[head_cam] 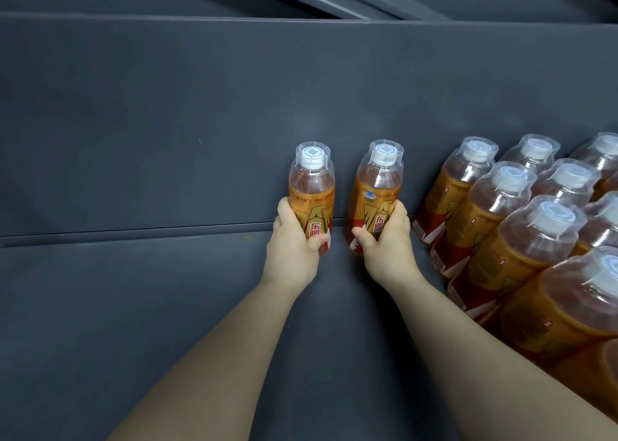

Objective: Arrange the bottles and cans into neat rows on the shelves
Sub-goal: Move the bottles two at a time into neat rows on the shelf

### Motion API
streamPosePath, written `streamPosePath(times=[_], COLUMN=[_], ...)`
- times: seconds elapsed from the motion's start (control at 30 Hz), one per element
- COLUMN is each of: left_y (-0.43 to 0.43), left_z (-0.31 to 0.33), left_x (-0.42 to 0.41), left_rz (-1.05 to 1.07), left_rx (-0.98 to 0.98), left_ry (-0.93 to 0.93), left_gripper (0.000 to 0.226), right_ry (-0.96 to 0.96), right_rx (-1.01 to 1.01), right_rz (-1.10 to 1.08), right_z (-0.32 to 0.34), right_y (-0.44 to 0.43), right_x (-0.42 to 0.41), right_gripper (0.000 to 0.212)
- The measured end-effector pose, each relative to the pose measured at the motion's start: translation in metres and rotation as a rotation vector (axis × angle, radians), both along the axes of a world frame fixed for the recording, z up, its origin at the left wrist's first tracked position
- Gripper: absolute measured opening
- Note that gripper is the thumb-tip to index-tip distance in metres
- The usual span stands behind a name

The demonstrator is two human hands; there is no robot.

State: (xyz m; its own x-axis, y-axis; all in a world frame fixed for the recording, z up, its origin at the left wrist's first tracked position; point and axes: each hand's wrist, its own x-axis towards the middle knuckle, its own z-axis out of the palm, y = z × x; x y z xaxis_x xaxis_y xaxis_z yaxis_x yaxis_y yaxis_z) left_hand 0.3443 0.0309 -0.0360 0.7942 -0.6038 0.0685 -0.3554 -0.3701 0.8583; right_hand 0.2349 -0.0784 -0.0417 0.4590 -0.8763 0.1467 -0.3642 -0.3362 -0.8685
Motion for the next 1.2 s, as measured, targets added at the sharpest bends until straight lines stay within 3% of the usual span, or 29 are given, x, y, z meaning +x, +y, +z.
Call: streamPosePath(times=[0.5, 0.87, 1.03, 1.2], left_y=[-0.003, 0.006, 0.023, 0.050], left_z=[0.003, 0.008, 0.014, 0.018], left_x=[0.001, -0.005, -0.014, -0.024], left_rz=[0.001, 0.039, 0.070, 0.016], left_rx=[0.034, 0.055, 0.129, 0.155], left_ry=[-0.004, 0.019, -0.050, -0.143], left_gripper=[0.079, 0.095, 0.082, 0.070], right_ry=[0.002, 0.057, 0.122, 0.294], right_rx=[0.015, 0.105, 0.084, -0.051], right_rz=[-0.006, -0.065, -0.122, -0.057], right_z=[-0.003, -0.003, 0.009, 0.015], right_y=[-0.002, 0.008, 0.024, 0.051], right_x=[0.003, -0.008, -0.019, -0.031], right_gripper=[0.070, 0.100, 0.086, 0.050])
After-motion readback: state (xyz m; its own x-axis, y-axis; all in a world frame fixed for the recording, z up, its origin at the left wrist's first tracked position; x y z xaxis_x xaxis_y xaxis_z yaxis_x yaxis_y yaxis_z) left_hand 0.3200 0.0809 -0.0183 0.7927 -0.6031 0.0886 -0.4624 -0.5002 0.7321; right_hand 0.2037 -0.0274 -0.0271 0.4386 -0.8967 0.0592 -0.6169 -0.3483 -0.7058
